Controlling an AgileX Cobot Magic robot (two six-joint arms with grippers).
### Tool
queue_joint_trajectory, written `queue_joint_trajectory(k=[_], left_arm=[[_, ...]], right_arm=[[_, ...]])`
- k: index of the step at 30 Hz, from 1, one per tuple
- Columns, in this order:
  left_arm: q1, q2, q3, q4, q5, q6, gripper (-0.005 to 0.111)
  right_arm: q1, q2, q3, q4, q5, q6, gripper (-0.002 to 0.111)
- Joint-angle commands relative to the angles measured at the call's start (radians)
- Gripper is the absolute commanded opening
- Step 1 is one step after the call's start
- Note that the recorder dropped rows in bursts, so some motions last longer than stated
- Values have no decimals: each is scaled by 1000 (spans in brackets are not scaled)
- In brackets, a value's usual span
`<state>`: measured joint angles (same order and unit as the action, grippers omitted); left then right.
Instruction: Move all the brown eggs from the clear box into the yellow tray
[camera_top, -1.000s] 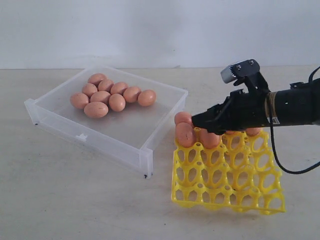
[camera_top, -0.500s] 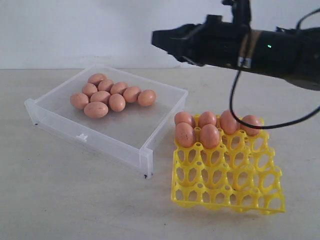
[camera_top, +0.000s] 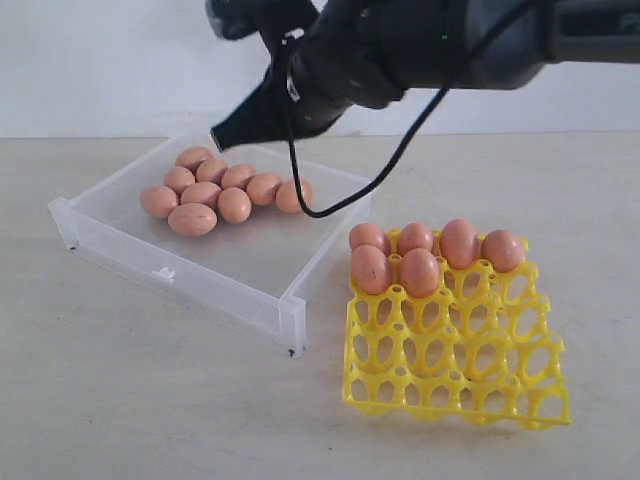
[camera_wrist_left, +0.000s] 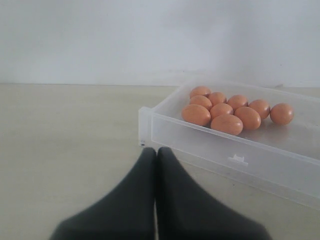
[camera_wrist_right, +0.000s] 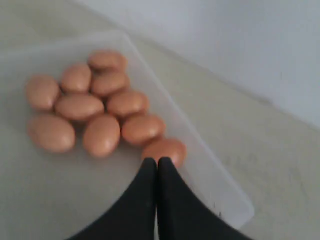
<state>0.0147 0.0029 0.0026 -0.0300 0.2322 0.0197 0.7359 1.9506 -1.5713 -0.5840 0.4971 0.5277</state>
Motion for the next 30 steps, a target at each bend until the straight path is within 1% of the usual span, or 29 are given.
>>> queue_joint_trajectory(k=[1,3,6,8,11,12,14,15,16,17,18,20,22,24,30], left_arm=[[-4,-3,-3,-5,0,1,-4],[-4,-3,-3,-5,0,1,-4],[-4,-3,-3,-5,0,1,-4],[-4,-3,-3,-5,0,1,-4],[-4,-3,-3,-5,0,1,-4],[-4,-3,-3,-5,0,1,-4],[-4,-3,-3,-5,0,1,-4],[-4,-3,-3,-5,0,1,-4],[-4,-3,-3,-5,0,1,-4],[-4,-3,-3,-5,0,1,-4],[-4,-3,-3,-5,0,1,-4],[-4,-3,-3,-5,0,1,-4],[-4,-3,-3,-5,0,1,-4],[-4,-3,-3,-5,0,1,-4],[-4,-3,-3,-5,0,1,-4]], right_arm=[[-5,138,-207,573,391,-610,0],[-5,195,-293,690,485,-679,0],[-5,250,-382,733,479,-679,0],[-5,271,-420,733,422,-666,0],[-5,275,-441,729,260,-603,0],[-5,275,-443,729,189,-547,0],[-10,289,-459,724,149,-471,0],[-20,311,-483,725,172,-439,0],[-47,376,-553,739,299,-386,0],[-65,419,-602,759,389,-375,0],[-91,497,-701,835,546,-382,0],[-100,559,-789,897,710,-432,0],[-81,568,-803,893,724,-474,0],[-71,566,-803,893,711,-477,0],[-64,533,-803,888,554,-477,0]])
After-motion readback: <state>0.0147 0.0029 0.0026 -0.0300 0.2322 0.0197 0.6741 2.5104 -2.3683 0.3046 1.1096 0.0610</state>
